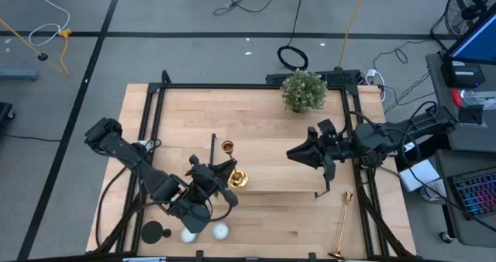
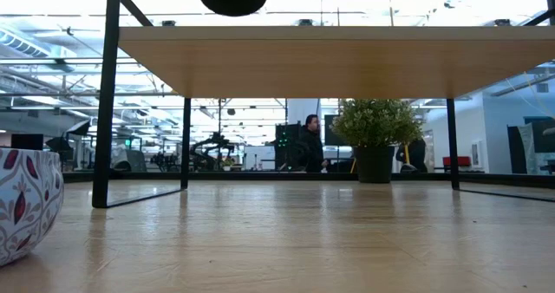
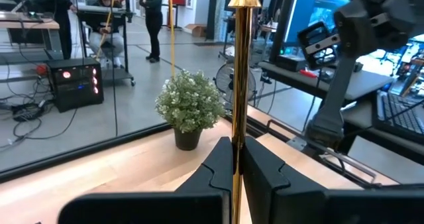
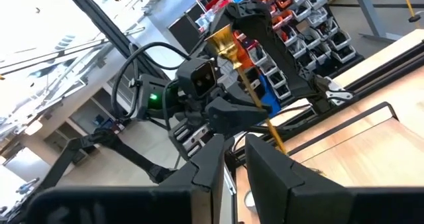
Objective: Pick & Place candle stick holders
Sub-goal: Put the left golden candleholder on the shelf
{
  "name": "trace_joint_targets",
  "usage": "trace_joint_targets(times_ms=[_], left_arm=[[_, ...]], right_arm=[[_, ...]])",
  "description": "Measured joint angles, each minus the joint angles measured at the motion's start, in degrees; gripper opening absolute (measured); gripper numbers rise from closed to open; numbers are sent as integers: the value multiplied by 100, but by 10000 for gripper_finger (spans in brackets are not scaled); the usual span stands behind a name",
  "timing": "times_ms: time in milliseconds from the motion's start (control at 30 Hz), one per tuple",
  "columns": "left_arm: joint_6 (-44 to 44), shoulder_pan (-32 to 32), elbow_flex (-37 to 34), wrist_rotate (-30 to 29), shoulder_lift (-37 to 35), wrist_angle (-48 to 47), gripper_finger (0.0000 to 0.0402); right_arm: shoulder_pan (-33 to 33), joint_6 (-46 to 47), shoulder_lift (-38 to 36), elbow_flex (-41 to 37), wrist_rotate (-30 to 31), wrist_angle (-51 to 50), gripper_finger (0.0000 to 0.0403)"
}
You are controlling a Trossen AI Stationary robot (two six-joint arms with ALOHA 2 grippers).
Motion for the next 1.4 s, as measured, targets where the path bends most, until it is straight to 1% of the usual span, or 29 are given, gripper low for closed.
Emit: trace_joint_targets(times_ms=[167,267,367,467,567,700,767,867,1067,1200,1400], left_arm=[[11,102,0,93,-2,-7,13],[-42,209,0,153,-4,-197,13],[-419,433,0,216,-4,-596,13],[-920,636,-4,539,-77,-955,13],[-1178,719,0,808,-125,-1027,13],[-1163,580,-11,884,-192,-1077,13],[-1154,459,4,876,-225,-1041,13],[-1042,241,-5,711,-189,-1136,13],[-1059,-33,-4,447,-196,-1347,13],[-1194,-38,-4,342,-199,-1498,13],[-1322,-36,-4,460,-60,-1576,13]], right_arm=[[0,-7,-2,0,0,24,61],[9,-41,-2,0,0,21,61],[9,-134,-2,0,0,19,61],[9,-146,-2,0,0,19,61],[9,-166,-2,0,0,19,61],[9,-187,-2,0,-28,14,61],[9,-191,-2,0,-151,12,61],[9,-183,-4,0,-282,10,61],[8,-225,-4,0,-294,8,61],[7,-252,-4,0,-293,10,61],[5,-254,-4,0,-295,8,61]])
